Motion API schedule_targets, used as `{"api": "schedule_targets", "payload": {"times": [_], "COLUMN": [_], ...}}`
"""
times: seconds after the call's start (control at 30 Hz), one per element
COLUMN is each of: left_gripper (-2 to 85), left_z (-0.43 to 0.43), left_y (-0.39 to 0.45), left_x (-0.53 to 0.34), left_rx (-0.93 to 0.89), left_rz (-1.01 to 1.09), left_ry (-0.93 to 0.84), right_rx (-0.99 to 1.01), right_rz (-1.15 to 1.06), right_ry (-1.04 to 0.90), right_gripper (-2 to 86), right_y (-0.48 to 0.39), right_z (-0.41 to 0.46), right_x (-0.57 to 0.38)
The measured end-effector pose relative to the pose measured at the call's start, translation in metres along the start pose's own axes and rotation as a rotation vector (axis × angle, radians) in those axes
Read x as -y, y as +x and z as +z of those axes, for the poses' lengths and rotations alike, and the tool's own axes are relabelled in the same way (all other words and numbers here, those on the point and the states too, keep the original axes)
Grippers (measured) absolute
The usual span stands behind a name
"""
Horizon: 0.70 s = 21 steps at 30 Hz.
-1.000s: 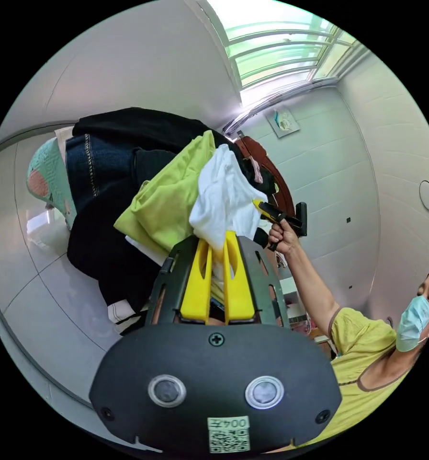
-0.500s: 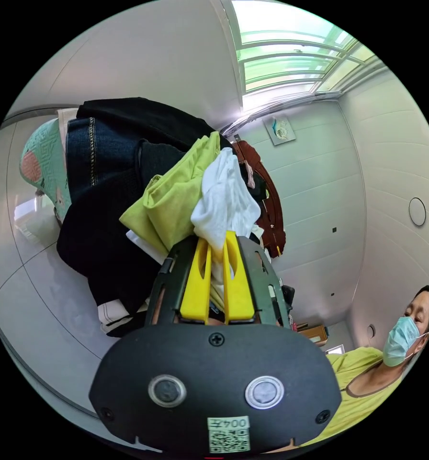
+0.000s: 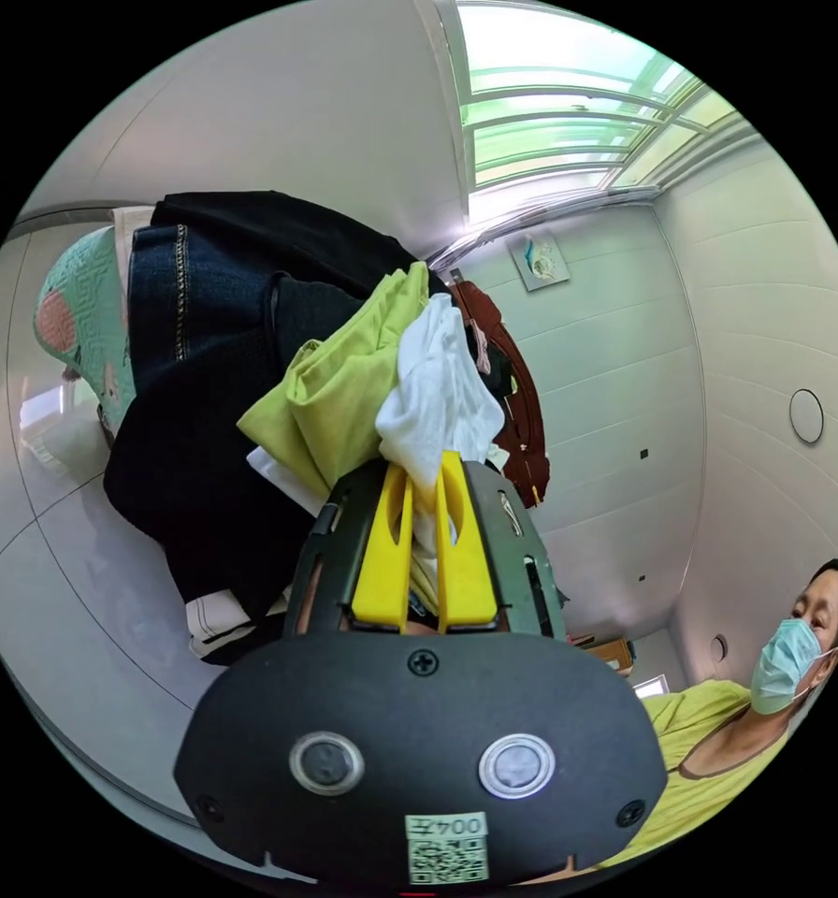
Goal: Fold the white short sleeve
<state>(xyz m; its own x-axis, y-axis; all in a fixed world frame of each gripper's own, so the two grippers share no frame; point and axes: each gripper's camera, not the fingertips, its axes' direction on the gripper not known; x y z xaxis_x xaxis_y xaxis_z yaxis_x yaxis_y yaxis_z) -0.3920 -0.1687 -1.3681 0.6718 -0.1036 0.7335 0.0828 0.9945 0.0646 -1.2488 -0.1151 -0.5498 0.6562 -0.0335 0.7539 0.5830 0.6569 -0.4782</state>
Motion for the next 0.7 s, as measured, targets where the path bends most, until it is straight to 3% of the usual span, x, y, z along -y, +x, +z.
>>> {"api": "schedule_targets", "payload": {"times": [0.17, 0.27, 0.47, 0.53, 0.6, 0.7], "left_gripper": [5.2, 4.9, 2.6, 1.8, 0.9, 0.4], "left_z": [0.006, 0.016, 0.015, 0.008, 0.0, 0.017], "left_y": [0.012, 0.008, 0.009, 0.021, 0.047, 0.098], "left_x": [0.001, -0.005, -0.028, -0.037, -0.055, -0.085], "left_rx": [0.061, 0.057, 0.072, 0.174, 0.394, 0.561], "left_rz": [0.061, 0.068, 0.094, 0.118, 0.17, 0.396], "left_ry": [-0.011, -0.014, 0.137, 0.233, 0.366, 0.396], "right_rx": [-0.203, -0.207, -0.326, -0.344, -0.341, -0.323], "right_rz": [-0.127, -0.094, -0.089, -0.096, -0.11, -0.142], "right_ry": [0.03, -0.013, -0.059, -0.068, -0.079, -0.064], "right_gripper": [1.0, 0.6, 1.2, 1.7, 2.4, 3.4], "right_y": [-0.068, -0.067, -0.077, -0.086, -0.096, -0.12], "right_z": [-0.032, -0.028, 0.016, 0.023, 0.026, 0.012], "right_x": [0.004, 0.008, 0.022, 0.028, 0.033, 0.033]}}
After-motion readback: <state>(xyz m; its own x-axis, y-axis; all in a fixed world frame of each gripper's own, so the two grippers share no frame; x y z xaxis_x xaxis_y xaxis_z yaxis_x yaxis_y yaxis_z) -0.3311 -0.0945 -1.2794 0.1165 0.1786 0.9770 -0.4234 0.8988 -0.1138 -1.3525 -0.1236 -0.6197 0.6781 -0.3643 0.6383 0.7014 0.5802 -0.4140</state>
